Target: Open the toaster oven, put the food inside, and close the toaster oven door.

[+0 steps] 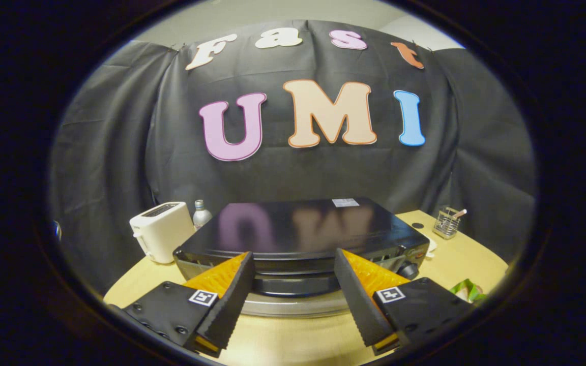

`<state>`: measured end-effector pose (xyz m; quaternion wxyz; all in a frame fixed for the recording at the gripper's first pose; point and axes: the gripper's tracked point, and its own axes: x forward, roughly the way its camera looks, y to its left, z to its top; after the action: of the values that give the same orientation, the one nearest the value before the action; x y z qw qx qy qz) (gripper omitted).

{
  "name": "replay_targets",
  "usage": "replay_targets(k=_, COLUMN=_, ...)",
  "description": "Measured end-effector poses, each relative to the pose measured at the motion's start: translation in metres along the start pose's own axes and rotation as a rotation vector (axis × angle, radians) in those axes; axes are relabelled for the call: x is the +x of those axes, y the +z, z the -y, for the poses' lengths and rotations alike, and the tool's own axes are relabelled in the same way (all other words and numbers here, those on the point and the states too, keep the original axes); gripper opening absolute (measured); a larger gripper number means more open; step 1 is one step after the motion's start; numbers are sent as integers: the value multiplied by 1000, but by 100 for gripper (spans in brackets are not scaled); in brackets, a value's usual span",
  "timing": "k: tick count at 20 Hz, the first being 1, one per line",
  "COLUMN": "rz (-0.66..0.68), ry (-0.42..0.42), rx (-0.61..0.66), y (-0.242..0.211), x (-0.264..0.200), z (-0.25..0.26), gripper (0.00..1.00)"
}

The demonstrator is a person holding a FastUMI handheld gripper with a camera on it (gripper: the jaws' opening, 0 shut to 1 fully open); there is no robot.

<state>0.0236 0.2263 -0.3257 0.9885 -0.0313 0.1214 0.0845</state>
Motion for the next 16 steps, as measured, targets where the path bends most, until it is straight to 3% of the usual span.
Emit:
replay_targets(k=8, rz=-96, ry=36, rx=6, y=-34, x=-48, z=3, gripper=95)
replay_targets(k=13, rz=-316, ry=91, rx=18, y=-83, x=-74, z=5, gripper=94)
replay_targets(k=16, rz=-501, ry=65, rx=43, y=-132, x=-76, z=16, gripper=93)
